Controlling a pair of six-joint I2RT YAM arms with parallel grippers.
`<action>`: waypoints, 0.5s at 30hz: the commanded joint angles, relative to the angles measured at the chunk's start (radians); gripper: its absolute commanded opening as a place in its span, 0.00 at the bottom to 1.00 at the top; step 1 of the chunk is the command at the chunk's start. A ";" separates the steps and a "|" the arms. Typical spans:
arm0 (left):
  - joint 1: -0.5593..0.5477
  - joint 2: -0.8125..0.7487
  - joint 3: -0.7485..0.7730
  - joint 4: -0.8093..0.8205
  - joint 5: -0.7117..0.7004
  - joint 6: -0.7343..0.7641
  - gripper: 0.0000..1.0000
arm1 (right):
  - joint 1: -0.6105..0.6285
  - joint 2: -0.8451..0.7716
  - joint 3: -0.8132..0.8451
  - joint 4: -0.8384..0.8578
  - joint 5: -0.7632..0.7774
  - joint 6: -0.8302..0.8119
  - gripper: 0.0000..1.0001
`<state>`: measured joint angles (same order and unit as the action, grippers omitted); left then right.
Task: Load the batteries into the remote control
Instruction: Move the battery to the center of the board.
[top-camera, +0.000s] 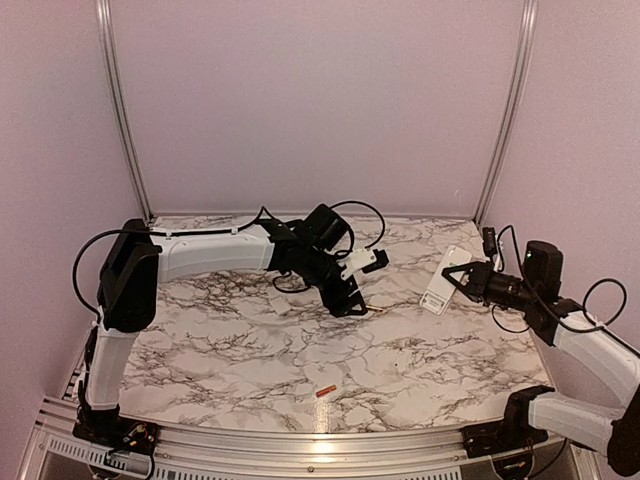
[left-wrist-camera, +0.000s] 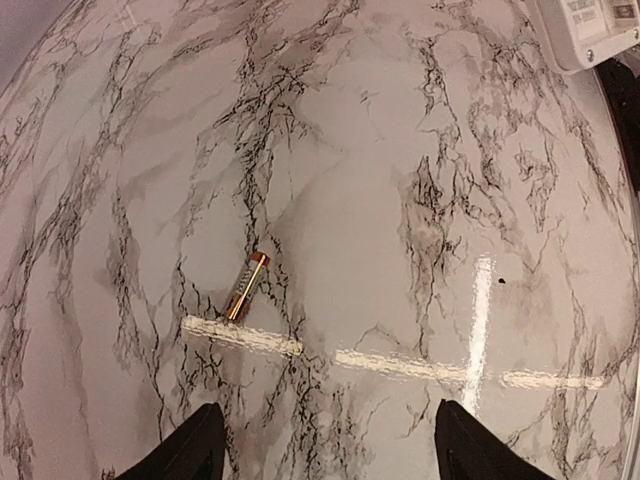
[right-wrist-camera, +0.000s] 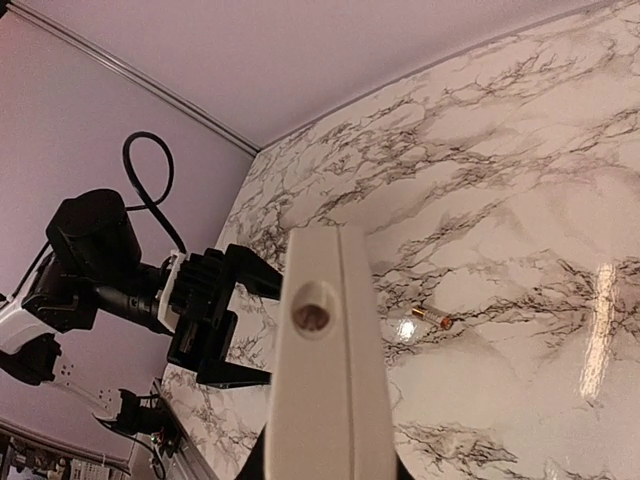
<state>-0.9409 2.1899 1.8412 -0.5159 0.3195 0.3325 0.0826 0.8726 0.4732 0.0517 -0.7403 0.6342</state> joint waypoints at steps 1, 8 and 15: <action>-0.001 0.115 0.123 -0.032 -0.026 0.084 0.74 | -0.013 -0.030 0.009 -0.016 -0.036 0.004 0.00; 0.008 0.260 0.239 0.007 -0.043 0.096 0.72 | -0.012 -0.027 0.005 -0.005 -0.048 0.006 0.00; 0.024 0.335 0.287 0.081 -0.024 0.084 0.70 | -0.012 -0.014 -0.005 0.024 -0.073 0.019 0.00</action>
<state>-0.9318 2.4870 2.0857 -0.4953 0.2867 0.4103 0.0780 0.8585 0.4721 0.0444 -0.7853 0.6373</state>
